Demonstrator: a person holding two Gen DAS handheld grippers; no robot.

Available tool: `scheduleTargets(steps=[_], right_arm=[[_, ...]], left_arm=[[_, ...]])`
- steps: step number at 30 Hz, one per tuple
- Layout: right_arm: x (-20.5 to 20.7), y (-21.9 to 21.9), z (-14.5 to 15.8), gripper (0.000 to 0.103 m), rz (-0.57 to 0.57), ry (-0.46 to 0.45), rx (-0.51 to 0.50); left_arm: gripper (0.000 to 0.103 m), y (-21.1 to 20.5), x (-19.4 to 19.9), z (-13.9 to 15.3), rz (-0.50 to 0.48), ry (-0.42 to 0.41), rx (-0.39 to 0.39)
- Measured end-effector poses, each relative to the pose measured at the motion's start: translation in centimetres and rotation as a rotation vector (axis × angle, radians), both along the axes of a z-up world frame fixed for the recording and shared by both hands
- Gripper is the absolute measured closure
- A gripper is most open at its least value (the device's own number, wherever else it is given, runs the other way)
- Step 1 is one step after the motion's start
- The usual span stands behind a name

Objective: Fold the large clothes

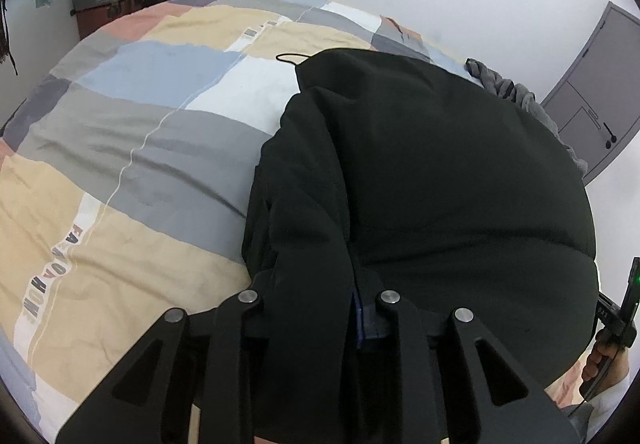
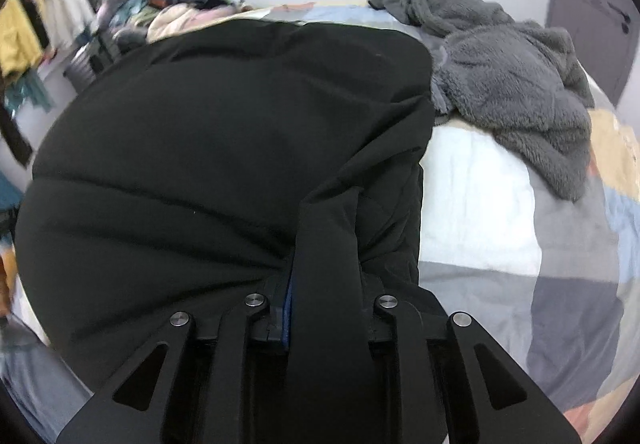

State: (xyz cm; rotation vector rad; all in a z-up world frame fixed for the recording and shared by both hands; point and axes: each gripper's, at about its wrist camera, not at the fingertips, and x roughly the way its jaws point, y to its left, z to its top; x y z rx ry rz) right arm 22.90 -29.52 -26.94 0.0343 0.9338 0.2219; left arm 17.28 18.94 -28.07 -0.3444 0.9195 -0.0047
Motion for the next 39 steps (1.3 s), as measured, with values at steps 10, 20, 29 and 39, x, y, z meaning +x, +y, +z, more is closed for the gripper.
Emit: scheduleTargets(steps=[10, 20, 29, 39], right_arm=[[-3.0, -2.8, 4.9, 0.059, -0.117, -0.093, 0.143], [-8.5, -2.0, 17.5, 0.018, -0.108, -0.405, 0.149], [-14.8, 1.2, 25.5, 0.000, -0.030, -0.611, 0.166], [-20.5, 4.0, 27.3, 0.000, 0.016, -0.697, 0.168]], left_arm=[[0.023, 1.0, -2.2, 3.4, 0.044, -0.057, 0.020], [0.014, -1.7, -6.2, 13.1, 0.000, -0.238, 0.070], [0.000, -5.5, -11.4, 22.2, -0.077, -0.438, 0.086], [0.000, -9.6, -17.7, 26.4, -0.127, -0.573, 0.167]])
